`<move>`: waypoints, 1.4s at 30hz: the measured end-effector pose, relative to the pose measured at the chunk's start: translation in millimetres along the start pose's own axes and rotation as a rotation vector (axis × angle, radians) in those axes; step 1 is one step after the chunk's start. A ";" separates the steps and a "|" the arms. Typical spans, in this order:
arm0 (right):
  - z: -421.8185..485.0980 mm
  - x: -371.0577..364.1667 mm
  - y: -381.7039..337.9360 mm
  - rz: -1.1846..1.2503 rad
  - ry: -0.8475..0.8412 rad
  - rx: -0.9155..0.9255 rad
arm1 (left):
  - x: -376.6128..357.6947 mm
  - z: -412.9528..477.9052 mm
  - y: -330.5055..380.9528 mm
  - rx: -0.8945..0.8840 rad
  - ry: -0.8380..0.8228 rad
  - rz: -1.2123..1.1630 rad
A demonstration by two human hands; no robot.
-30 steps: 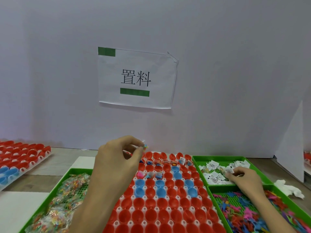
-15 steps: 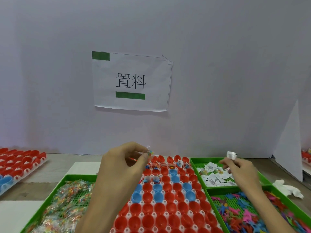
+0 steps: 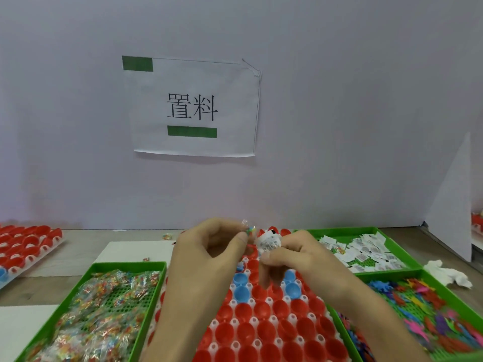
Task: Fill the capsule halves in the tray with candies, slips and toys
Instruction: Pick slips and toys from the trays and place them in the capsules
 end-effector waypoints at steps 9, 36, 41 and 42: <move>-5.6 -2.6 -5.9 0.030 0.004 -0.004 | -4.1 -3.6 11.3 -0.056 -0.275 0.052; -20.6 15.5 -7.7 0.110 0.244 0.200 | -4.3 -3.3 8.0 0.064 -0.183 -0.069; -28.9 45.5 1.1 -0.260 0.024 -0.050 | -3.3 -5.1 10.5 0.049 -0.172 -0.052; -31.6 56.9 9.2 -0.394 0.001 -0.137 | -2.9 -4.9 10.1 0.045 -0.159 -0.037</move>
Point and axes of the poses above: each hand's wrist, its own z-axis towards the middle knuckle, its own x-axis out of the back of the hand, y = z × x, the point moved 1 cm from there along z, towards the middle knuckle, and after that the axes turned 4 degrees about -x, right-handed, at the moved point
